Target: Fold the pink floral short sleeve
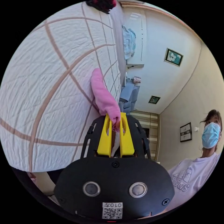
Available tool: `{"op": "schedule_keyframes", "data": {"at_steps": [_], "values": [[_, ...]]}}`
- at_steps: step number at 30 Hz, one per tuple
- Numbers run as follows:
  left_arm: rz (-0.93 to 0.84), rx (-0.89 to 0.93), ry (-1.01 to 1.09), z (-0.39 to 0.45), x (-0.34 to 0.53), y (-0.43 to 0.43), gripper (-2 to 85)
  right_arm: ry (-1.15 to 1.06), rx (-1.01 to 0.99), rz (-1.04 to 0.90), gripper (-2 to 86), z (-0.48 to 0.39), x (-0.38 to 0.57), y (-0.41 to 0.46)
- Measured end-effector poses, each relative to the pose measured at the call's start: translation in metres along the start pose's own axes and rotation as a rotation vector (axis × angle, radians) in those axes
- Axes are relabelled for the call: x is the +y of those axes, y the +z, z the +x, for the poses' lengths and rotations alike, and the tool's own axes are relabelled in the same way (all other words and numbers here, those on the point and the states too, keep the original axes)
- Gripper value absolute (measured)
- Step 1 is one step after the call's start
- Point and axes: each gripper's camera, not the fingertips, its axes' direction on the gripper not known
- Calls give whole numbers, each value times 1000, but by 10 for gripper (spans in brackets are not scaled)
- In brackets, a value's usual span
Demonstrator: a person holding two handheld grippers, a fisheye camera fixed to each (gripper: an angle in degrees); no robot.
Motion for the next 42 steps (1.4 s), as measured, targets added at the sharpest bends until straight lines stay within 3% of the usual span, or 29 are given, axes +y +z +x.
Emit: {"op": "schedule_keyframes", "data": {"at_steps": [4,10,16,20,26,28,33,37,42], "values": [[-10,-9,137,98,-36,-17,94,-116,-24,-84,64,-70,-11,13],[27,-69,151,190,-39,-78,94,-196,-54,-286,64,-146,-1,59],[148,-18,-3,201,-24,-146,93,-148,-70,-430,62,-183,22,136],[166,10,-74,176,-74,-183,92,-96,-51,-435,62,-201,17,224],[53,-48,85,182,-303,-237,92,-160,-88,-341,62,-263,-43,375],[26,-84,235,224,-413,-256,92,-230,-127,-305,62,-296,-71,418],[12,-149,544,302,-587,-283,92,-496,-189,-188,62,-374,-126,512],[9,-93,497,244,-696,-279,91,-586,-183,-145,63,-370,-155,584],[-10,-147,130,50,-763,-232,88,-307,72,-184,64,-255,-176,672]]}}
